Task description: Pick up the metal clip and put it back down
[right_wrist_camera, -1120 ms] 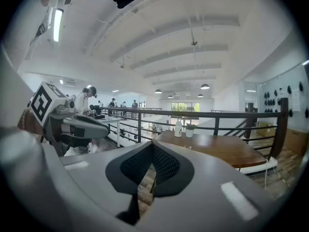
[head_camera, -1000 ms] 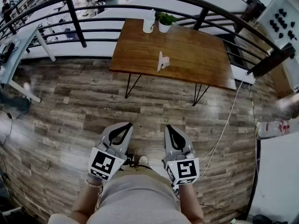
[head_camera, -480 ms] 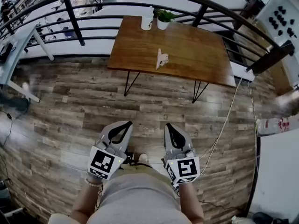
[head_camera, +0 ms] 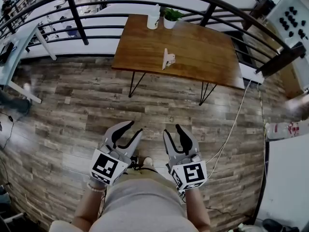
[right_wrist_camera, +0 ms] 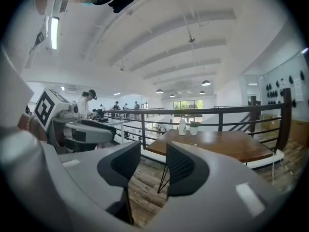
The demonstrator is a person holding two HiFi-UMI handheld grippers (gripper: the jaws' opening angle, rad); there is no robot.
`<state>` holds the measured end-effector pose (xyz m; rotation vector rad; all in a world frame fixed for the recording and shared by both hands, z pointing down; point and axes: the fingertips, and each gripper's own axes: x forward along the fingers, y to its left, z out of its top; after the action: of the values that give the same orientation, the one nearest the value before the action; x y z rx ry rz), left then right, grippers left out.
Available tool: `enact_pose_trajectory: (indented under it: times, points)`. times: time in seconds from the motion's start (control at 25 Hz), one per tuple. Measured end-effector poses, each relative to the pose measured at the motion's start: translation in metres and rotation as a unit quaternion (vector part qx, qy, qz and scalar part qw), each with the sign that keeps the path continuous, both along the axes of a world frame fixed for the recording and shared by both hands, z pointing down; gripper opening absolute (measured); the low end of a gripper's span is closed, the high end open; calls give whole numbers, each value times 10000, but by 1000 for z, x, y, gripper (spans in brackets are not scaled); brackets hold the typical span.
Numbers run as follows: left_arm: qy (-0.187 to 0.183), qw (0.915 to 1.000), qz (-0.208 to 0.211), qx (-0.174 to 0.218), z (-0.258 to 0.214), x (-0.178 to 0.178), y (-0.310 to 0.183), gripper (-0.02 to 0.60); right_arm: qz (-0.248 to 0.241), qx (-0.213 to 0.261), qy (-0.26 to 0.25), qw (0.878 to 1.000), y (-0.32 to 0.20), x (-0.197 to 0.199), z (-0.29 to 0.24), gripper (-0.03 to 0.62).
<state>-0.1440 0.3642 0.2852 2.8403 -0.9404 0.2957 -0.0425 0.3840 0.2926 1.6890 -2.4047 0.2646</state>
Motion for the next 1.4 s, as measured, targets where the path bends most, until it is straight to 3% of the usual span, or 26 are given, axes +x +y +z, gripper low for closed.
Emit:
enact_pose_trajectory:
  times: [0.72, 1.4]
  points:
    - [-197, 9996, 26, 179, -7, 39, 9, 118, 58, 120, -75, 9999, 8, 44, -4, 167]
    - [-277, 9988, -238, 325, -4, 65, 14, 118, 35, 160, -137, 9998, 12, 85, 6, 169]
